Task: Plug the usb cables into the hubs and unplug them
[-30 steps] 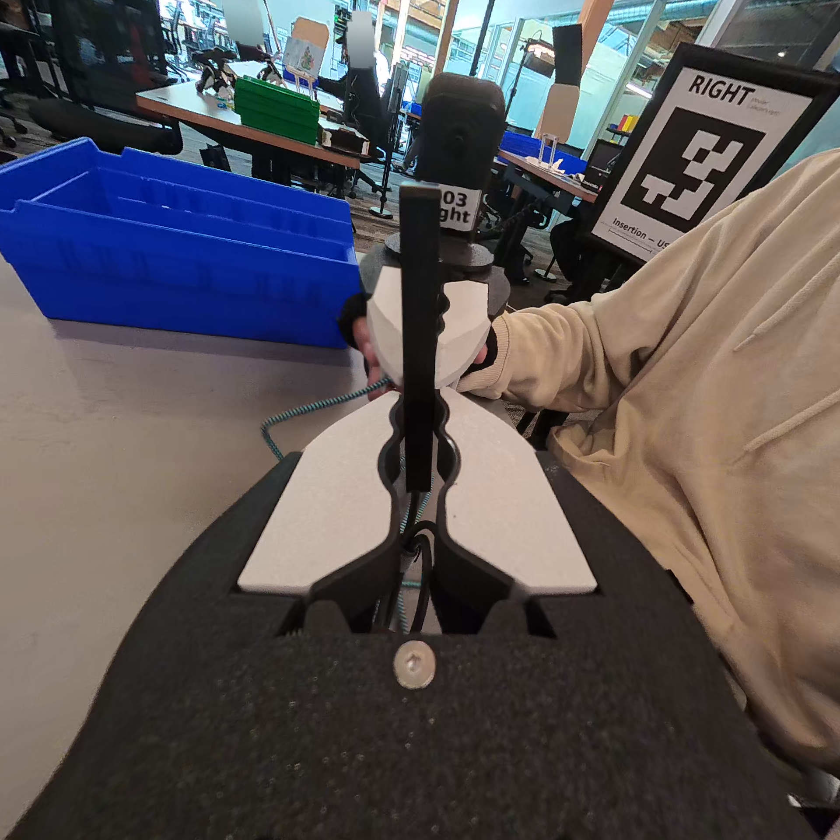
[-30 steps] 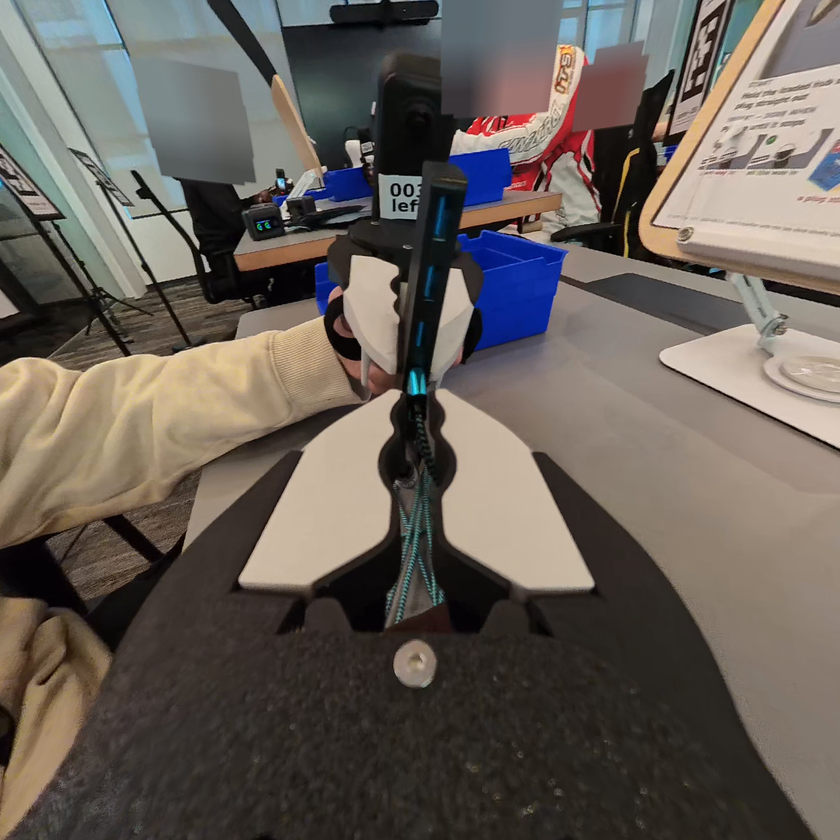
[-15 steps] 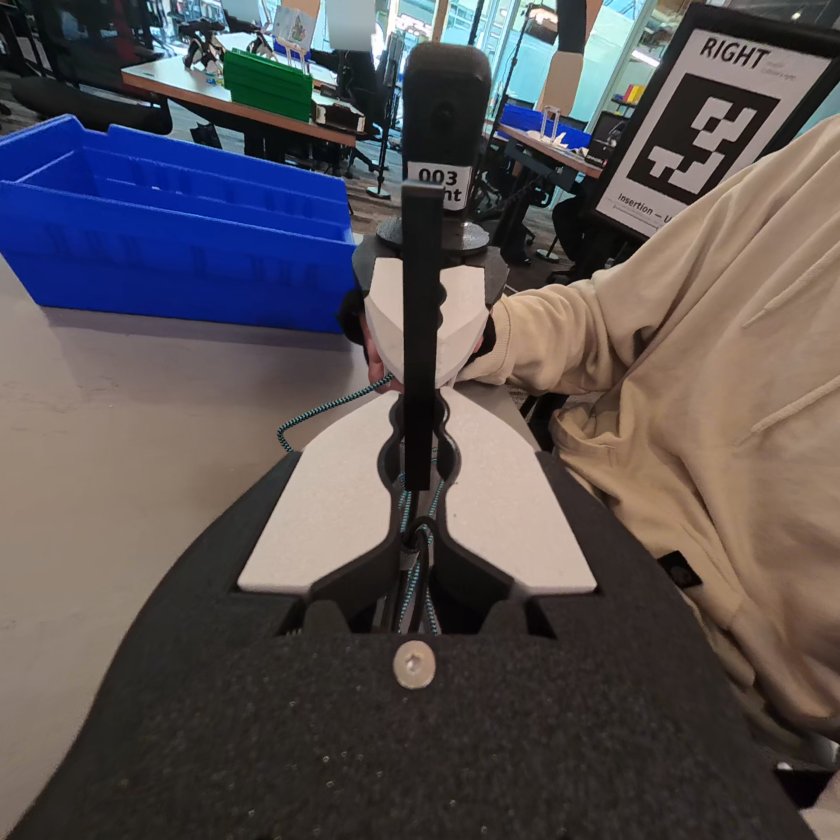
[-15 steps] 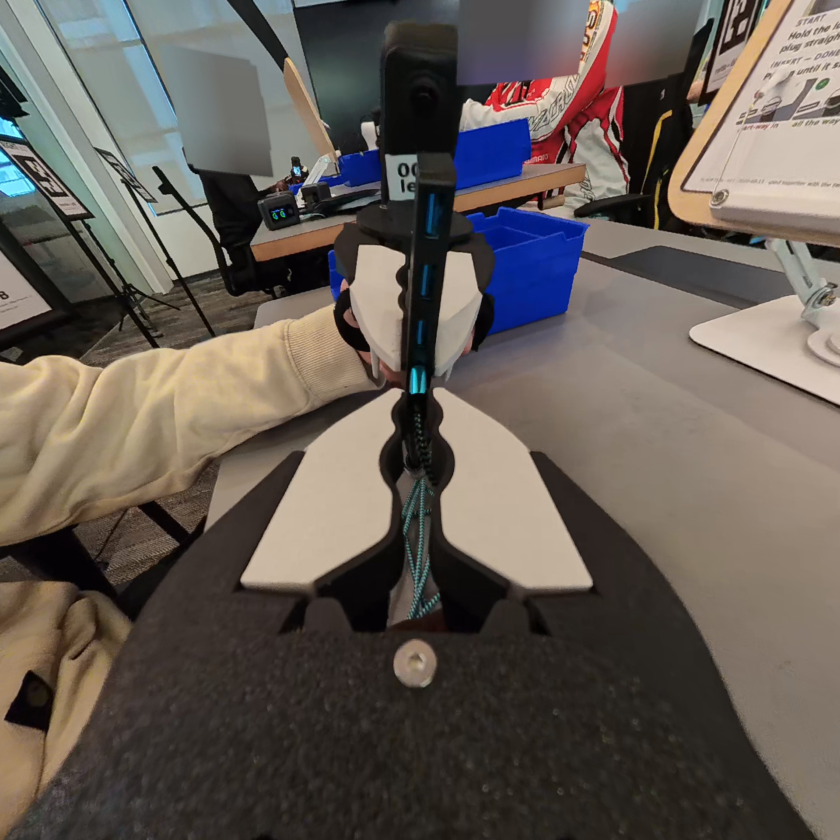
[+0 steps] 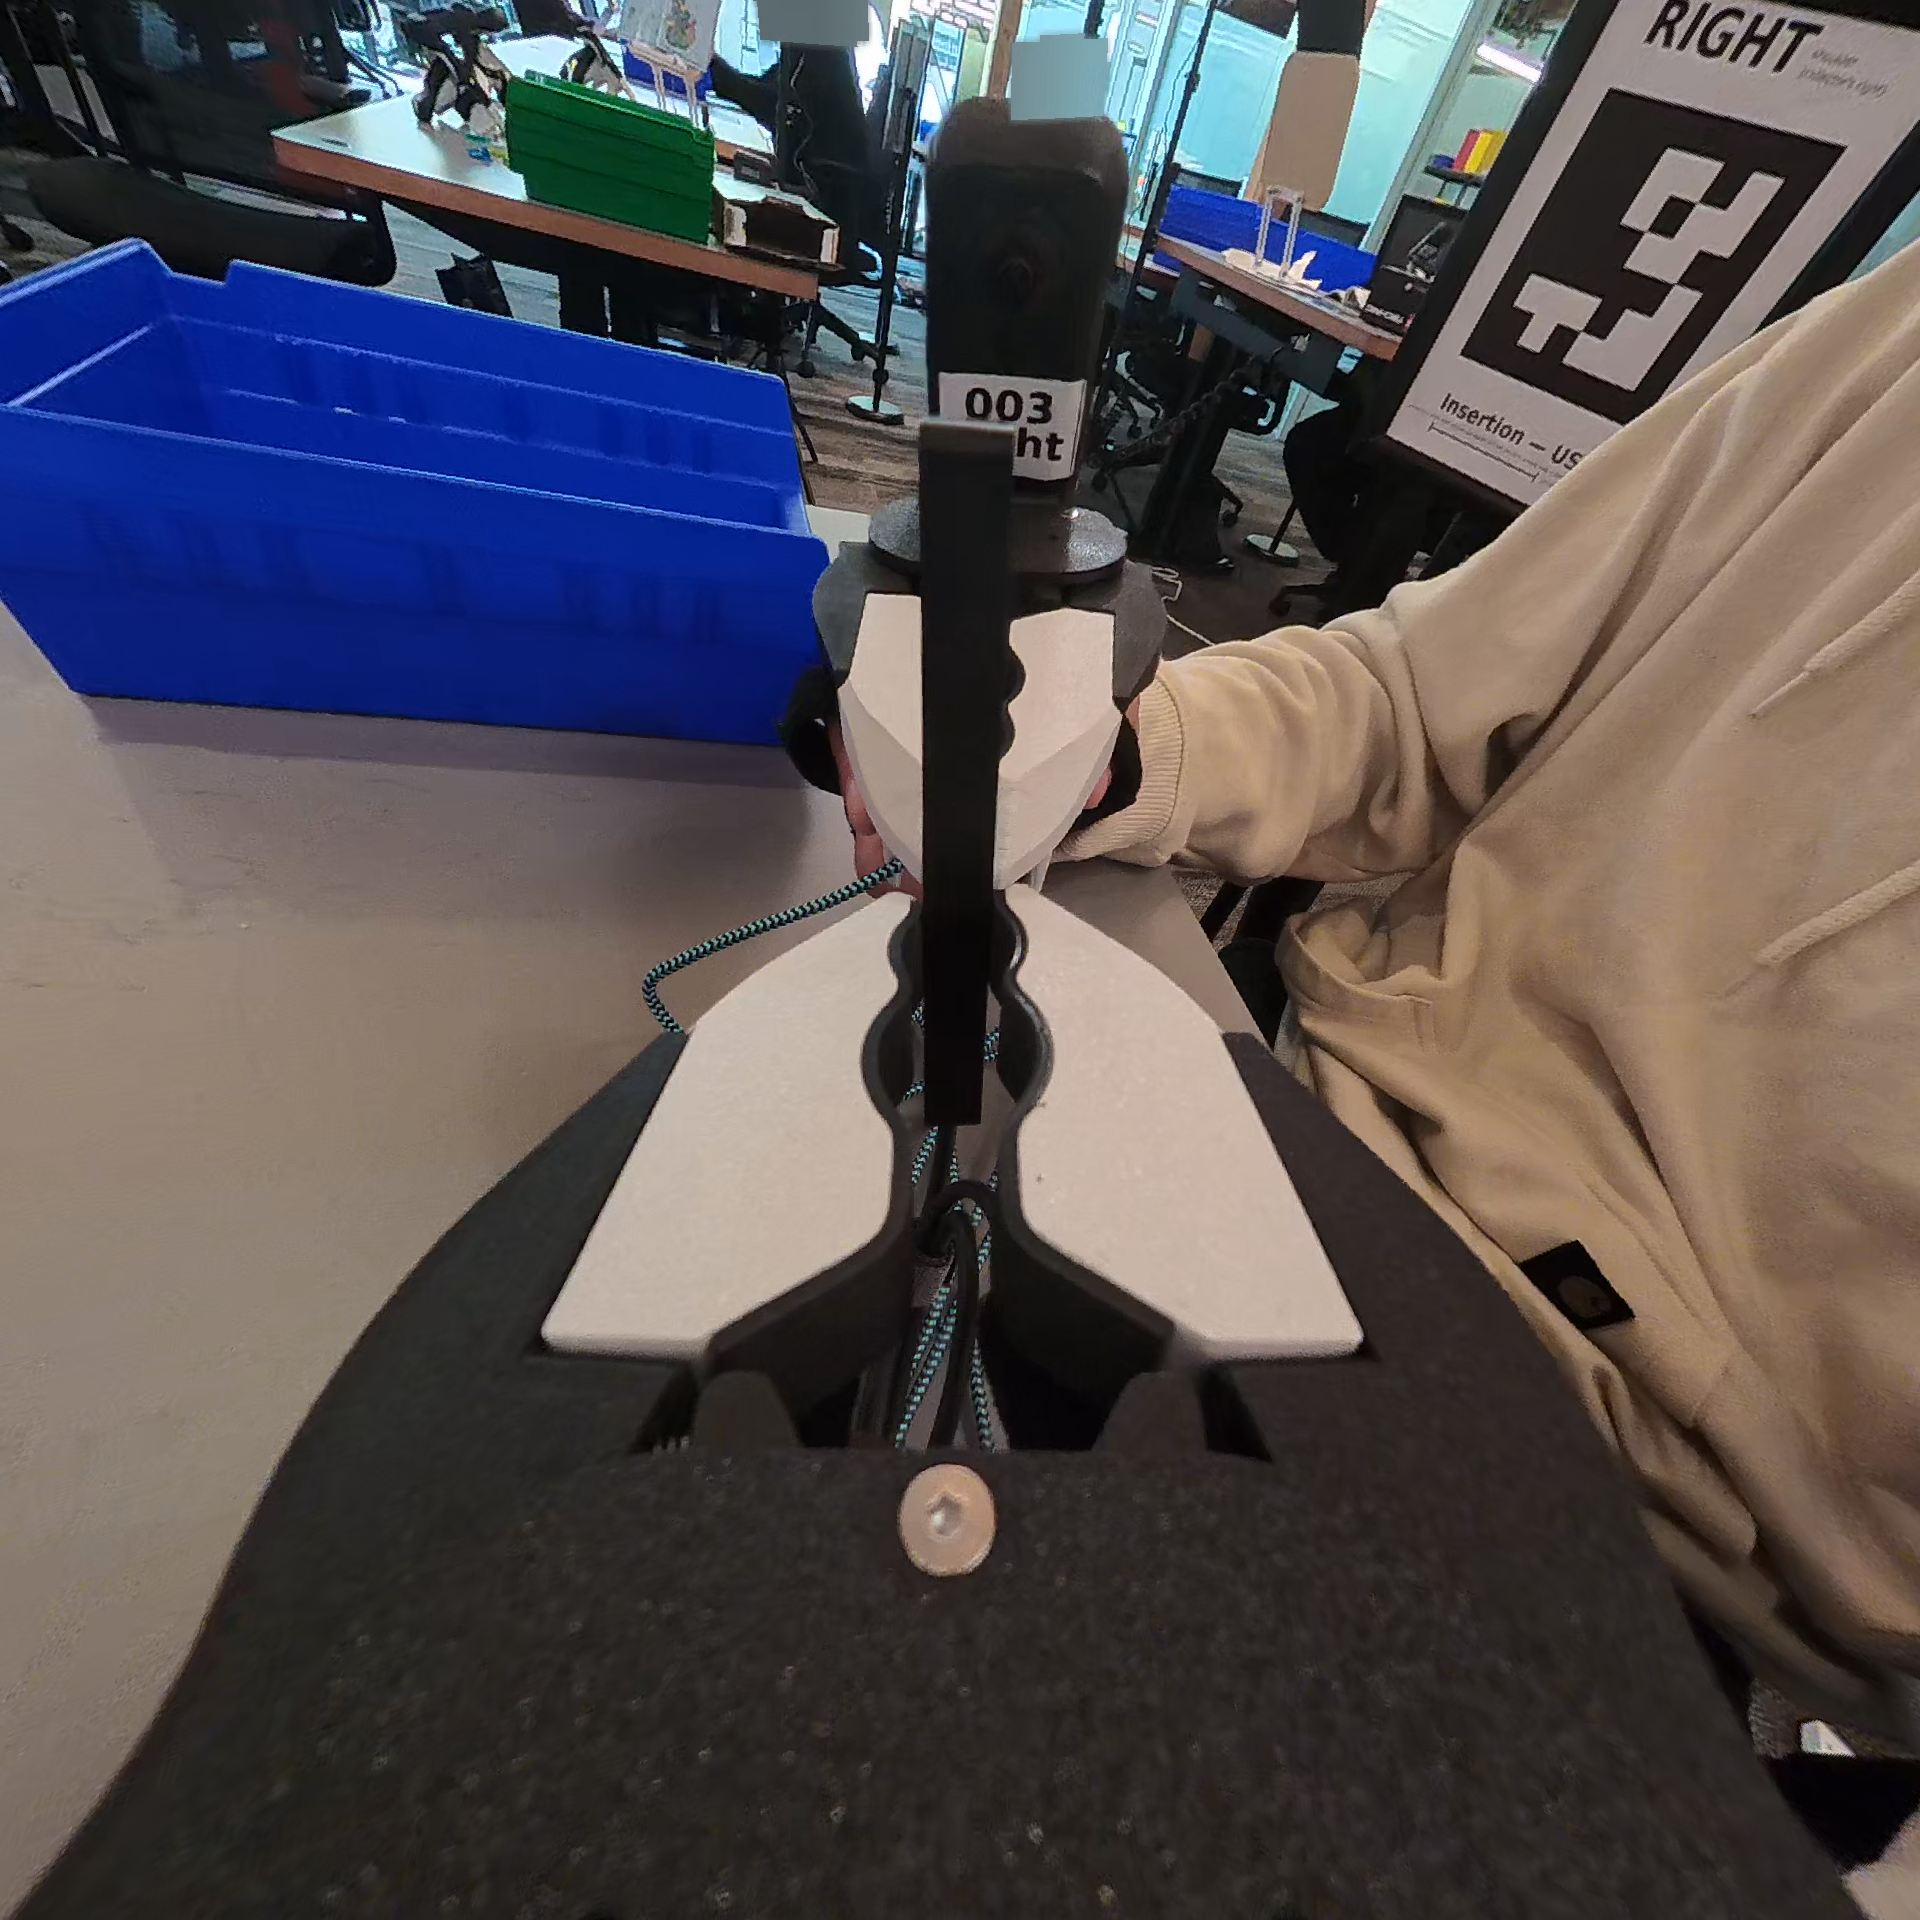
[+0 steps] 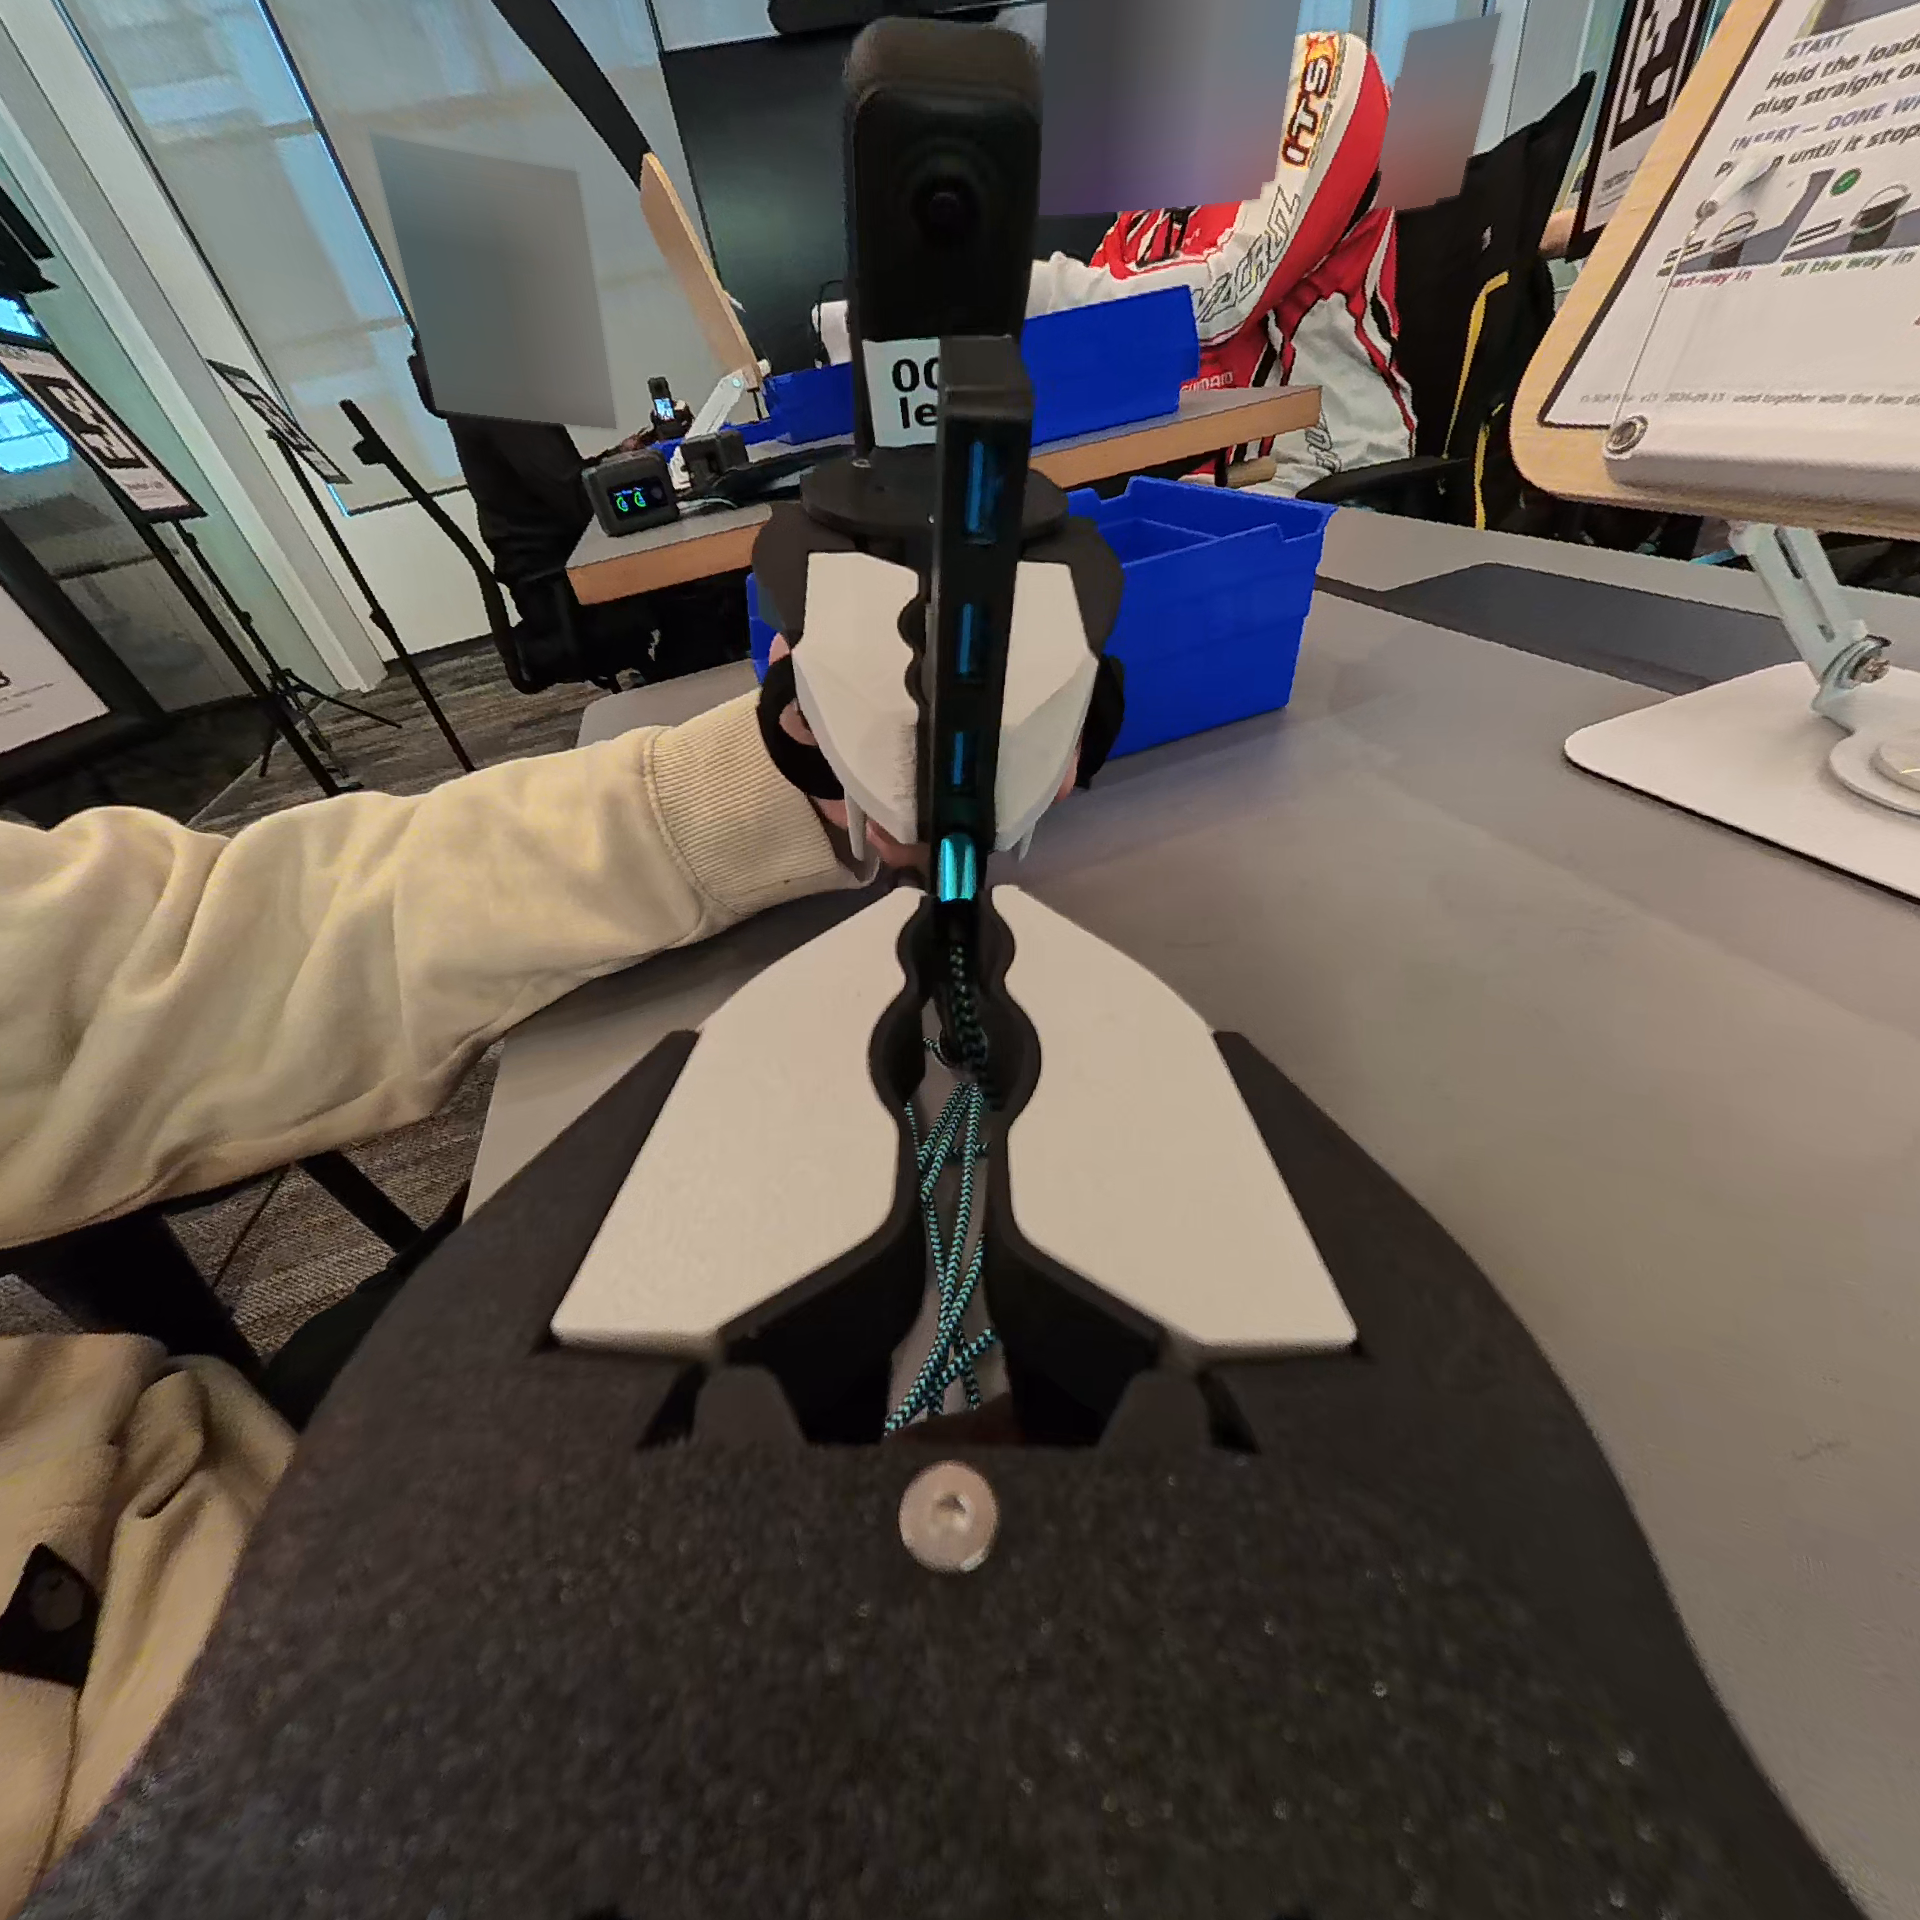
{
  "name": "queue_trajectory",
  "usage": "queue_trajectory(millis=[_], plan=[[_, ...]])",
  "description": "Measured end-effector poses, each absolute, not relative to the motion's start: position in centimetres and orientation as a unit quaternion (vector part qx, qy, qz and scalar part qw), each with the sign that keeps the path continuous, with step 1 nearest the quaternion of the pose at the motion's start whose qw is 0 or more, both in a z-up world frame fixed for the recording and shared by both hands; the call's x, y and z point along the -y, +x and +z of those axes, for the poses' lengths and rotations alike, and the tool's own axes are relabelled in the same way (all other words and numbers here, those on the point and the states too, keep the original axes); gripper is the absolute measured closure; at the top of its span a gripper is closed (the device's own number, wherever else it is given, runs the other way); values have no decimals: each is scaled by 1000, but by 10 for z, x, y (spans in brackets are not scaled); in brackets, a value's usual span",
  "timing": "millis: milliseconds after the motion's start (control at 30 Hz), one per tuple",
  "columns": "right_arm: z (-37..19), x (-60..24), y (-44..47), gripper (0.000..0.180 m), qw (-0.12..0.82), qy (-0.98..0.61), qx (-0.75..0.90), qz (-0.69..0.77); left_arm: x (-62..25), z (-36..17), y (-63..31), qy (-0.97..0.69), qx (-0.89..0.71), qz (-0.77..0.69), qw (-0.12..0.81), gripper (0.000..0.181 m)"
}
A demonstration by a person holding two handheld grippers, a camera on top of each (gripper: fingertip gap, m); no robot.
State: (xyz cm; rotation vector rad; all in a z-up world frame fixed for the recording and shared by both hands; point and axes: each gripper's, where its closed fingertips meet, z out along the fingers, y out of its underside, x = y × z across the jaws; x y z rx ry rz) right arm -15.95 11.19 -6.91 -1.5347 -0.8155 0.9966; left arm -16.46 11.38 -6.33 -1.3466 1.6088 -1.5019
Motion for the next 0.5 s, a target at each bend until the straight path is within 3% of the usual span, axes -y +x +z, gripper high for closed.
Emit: queue_trajectory(millis=[500], plan=[[-67, -112, -158, 173, 556, -641, 335, 409, -114, -61, -163, -499, -596, -566, 276, 170]])
